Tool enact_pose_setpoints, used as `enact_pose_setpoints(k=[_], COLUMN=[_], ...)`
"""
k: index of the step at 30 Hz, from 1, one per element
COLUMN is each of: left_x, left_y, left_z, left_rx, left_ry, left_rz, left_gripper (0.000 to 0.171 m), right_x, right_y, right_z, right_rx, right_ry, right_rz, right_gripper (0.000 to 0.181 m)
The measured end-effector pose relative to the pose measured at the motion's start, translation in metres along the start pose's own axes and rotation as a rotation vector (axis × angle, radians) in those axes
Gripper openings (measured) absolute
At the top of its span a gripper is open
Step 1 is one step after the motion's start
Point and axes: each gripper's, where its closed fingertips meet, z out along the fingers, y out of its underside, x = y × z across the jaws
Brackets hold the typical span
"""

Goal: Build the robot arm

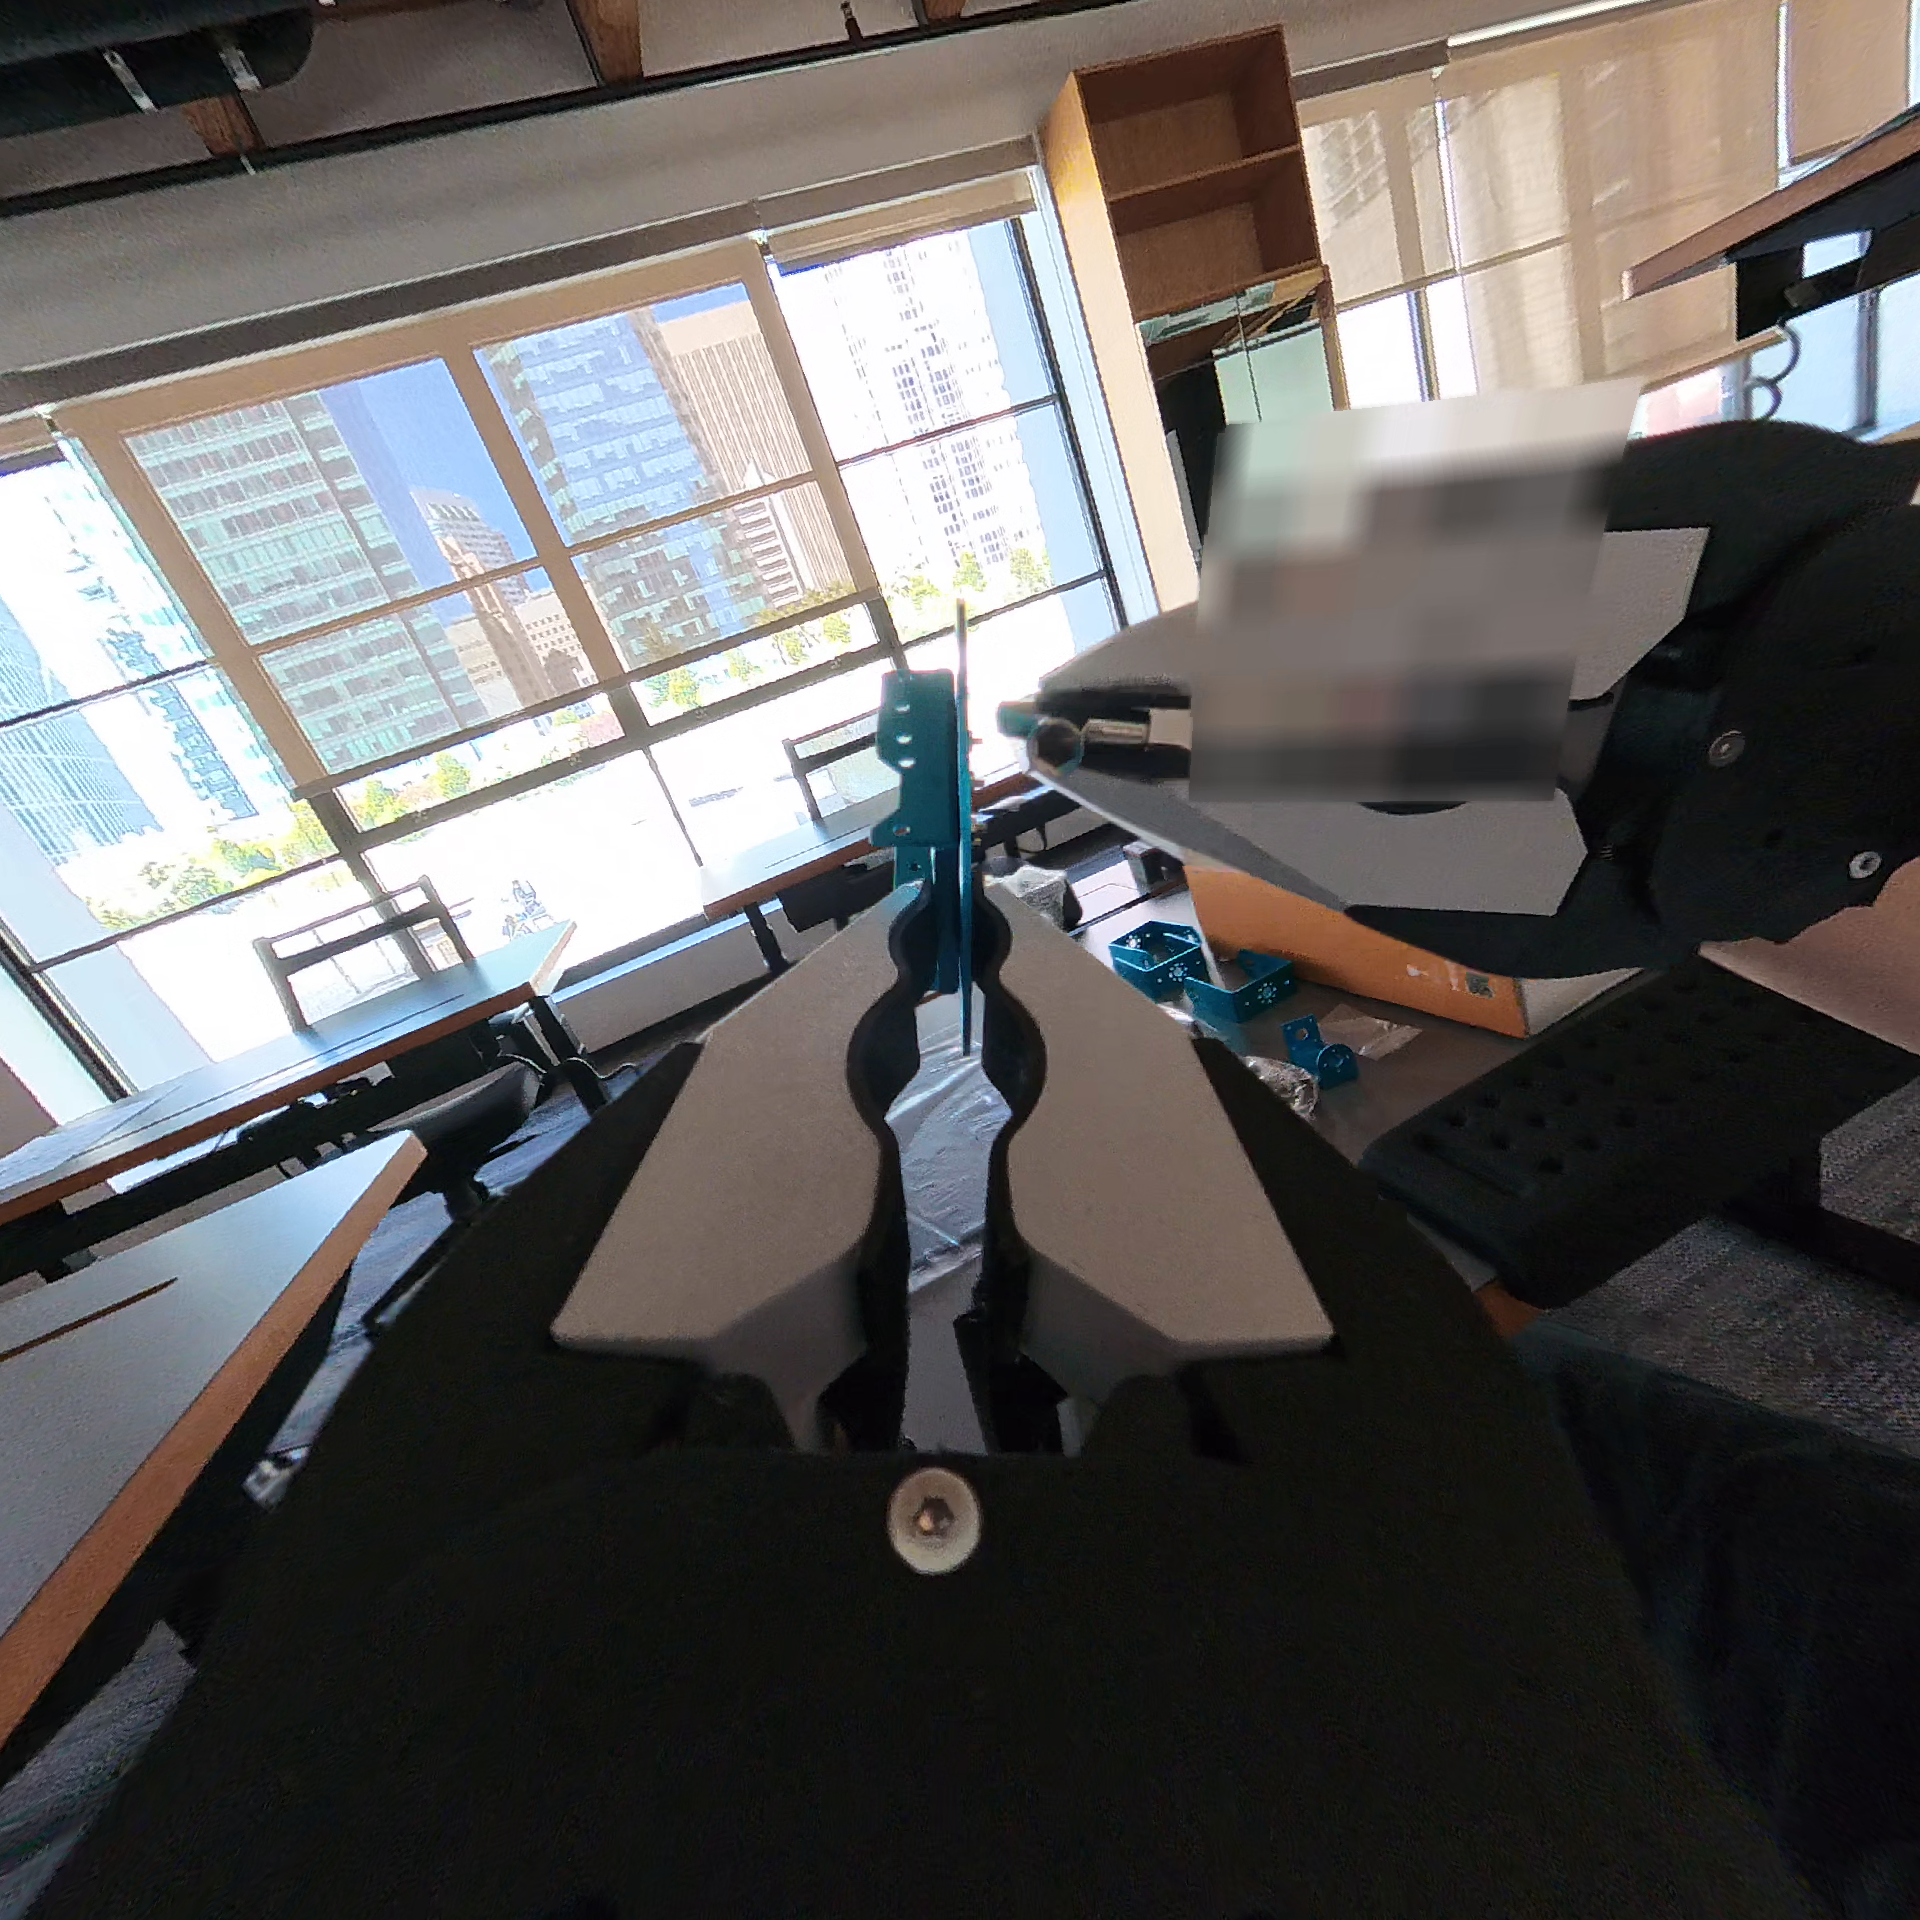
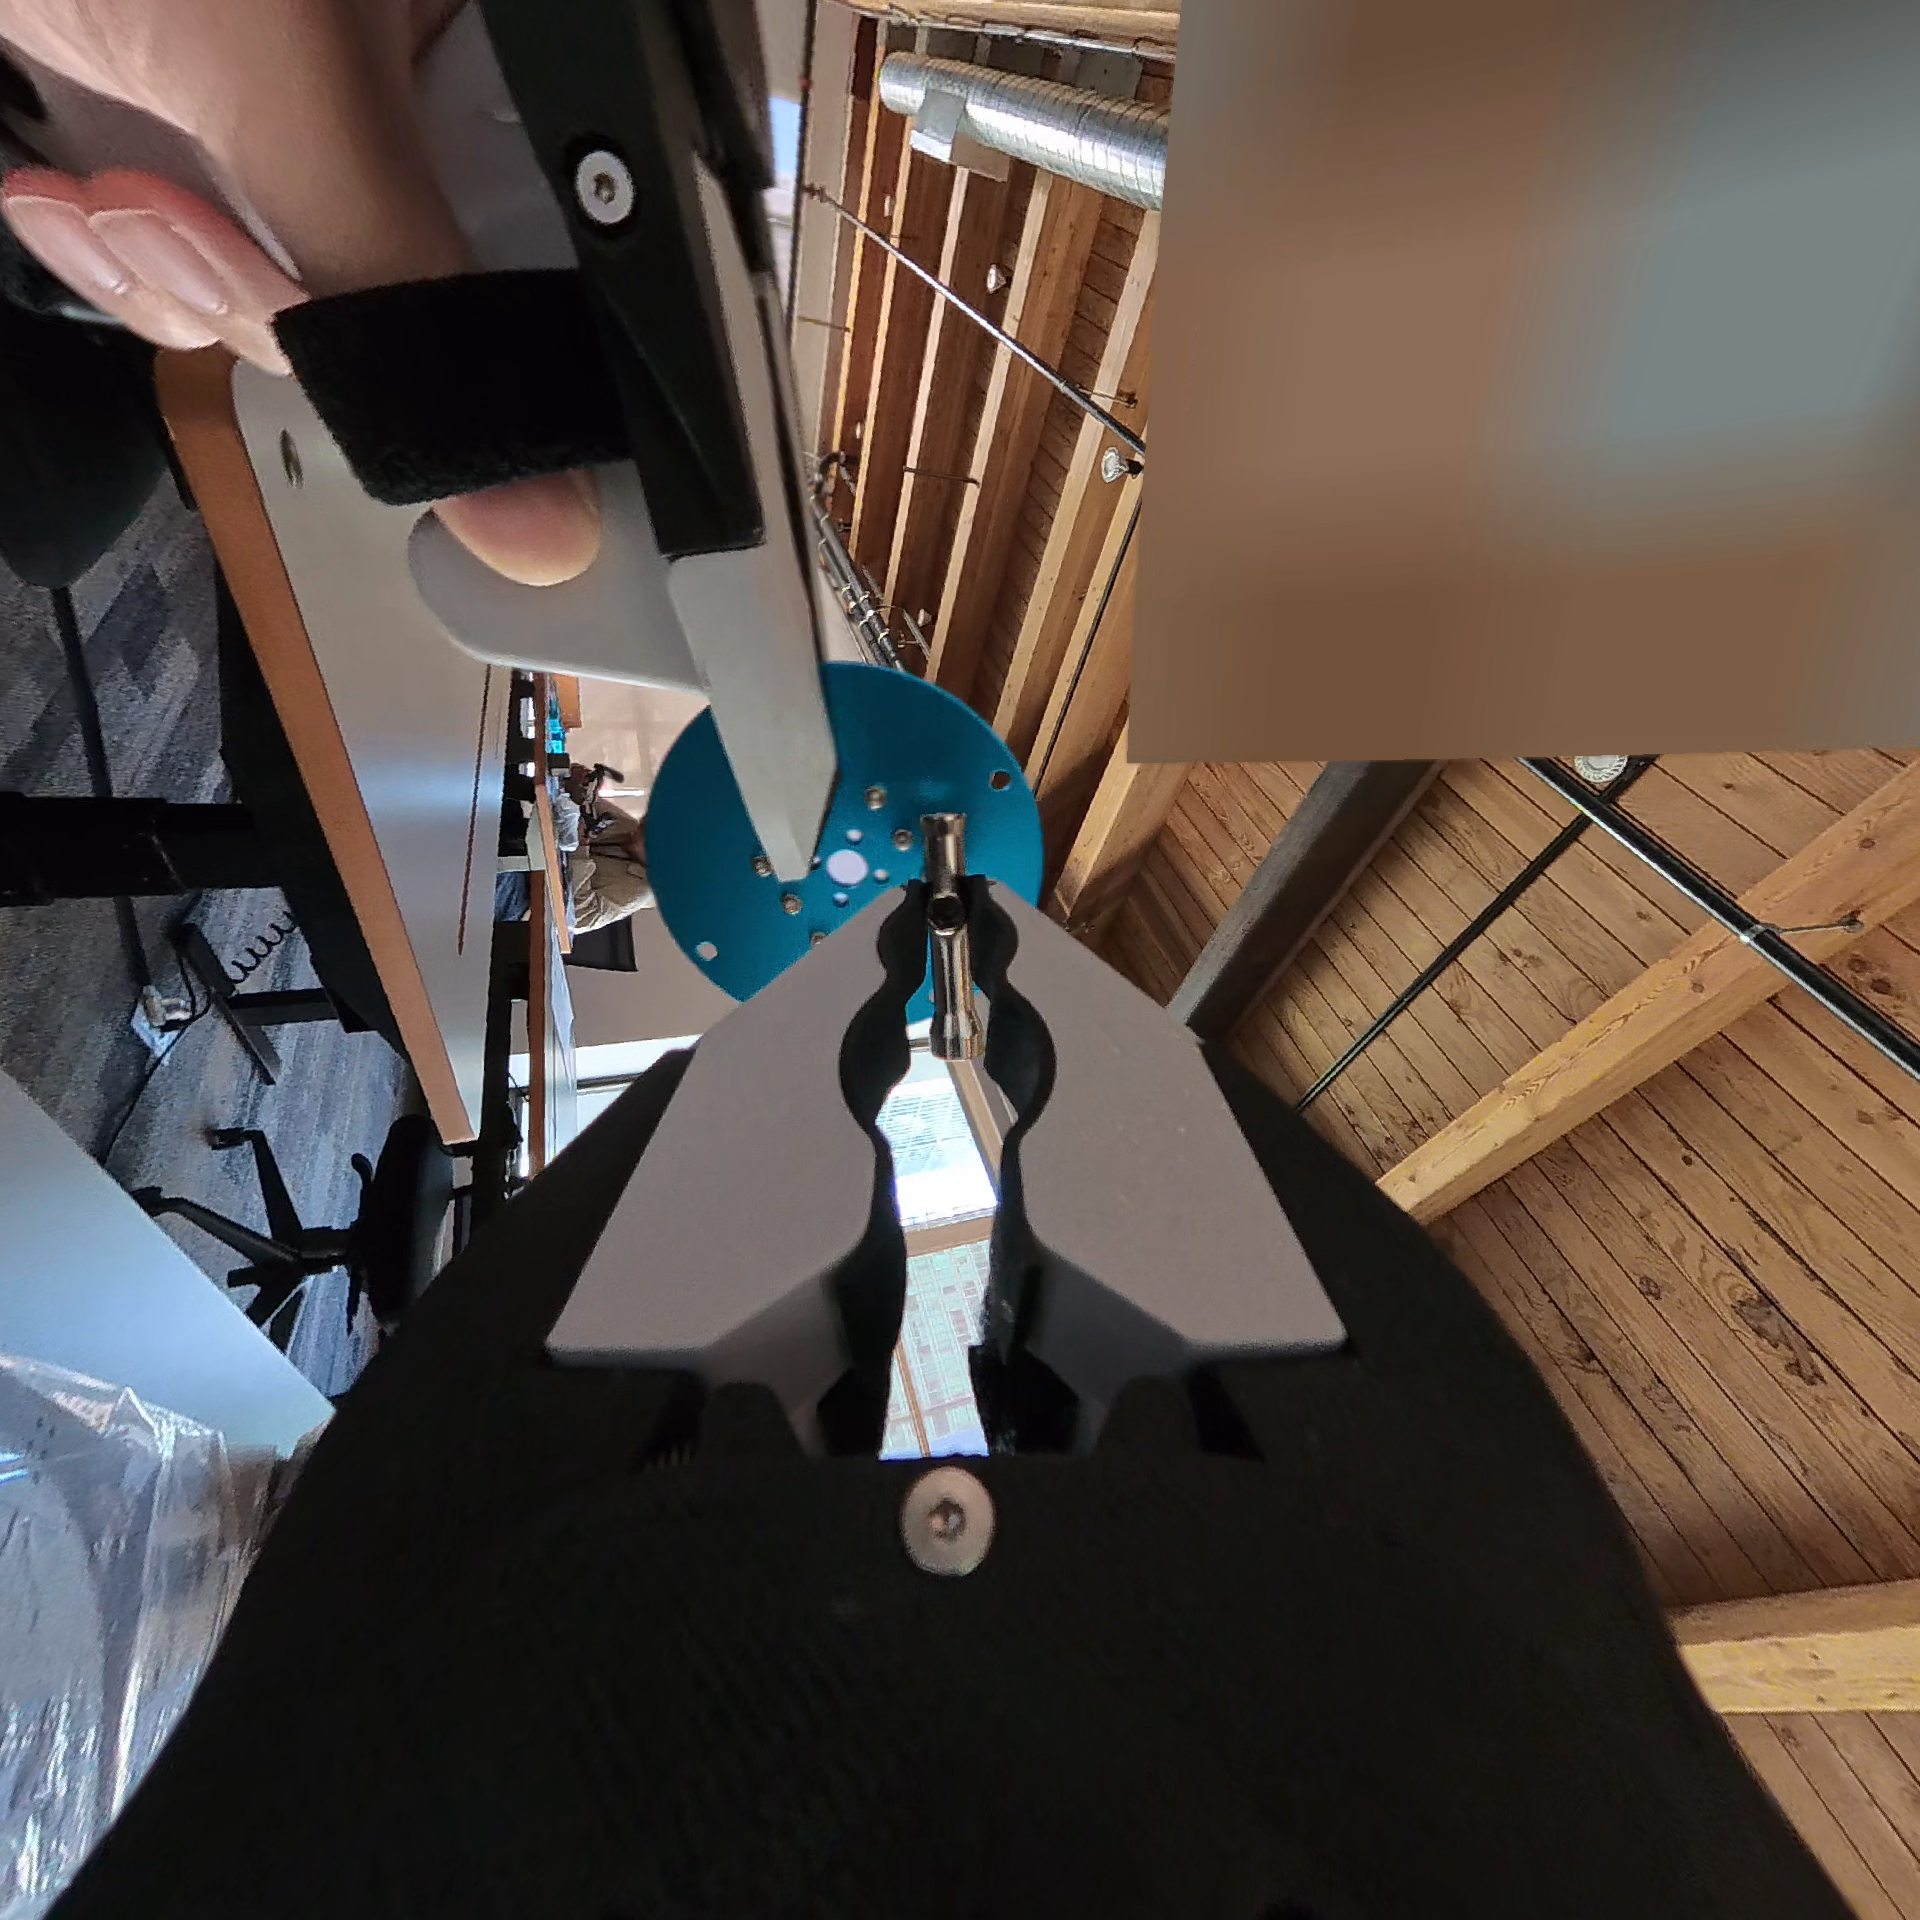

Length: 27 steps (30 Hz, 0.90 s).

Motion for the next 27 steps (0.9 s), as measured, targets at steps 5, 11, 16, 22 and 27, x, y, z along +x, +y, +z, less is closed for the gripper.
enact_pose_setpoints(k=[5,11,16,22,27], left_x=[0.003,0.007,0.01,0.023,0.03], left_y=[0.001,-0.002,-0.002,0.0,-0.001], left_z=[0.0,-0.001,0.0,-0.003,-0.004], left_rx=[0.003,0.008,0.004,-0.02,-0.026], left_ry=[0.01,0.015,0.012,0.146,0.24], left_rz=[-0.01,0.038,0.121,0.087,-0.032], left_gripper=[0.003,0.003,0.003,0.003,0.004], right_x=[-0.003,-0.004,-0.004,-0.004,-0.006], right_y=[0.0,-0.001,0.003,-0.001,0.0], right_z=[0.0,0.0,-0.002,-0.015,-0.018], right_rx=[0.007,0.01,0.001,0.102,0.065], right_ry=[-0.038,-0.042,-0.039,-0.093,-0.106], right_rz=[0.012,0.013,0.087,0.186,0.021], right_gripper=[0.007,0.007,0.007,0.007,0.007])
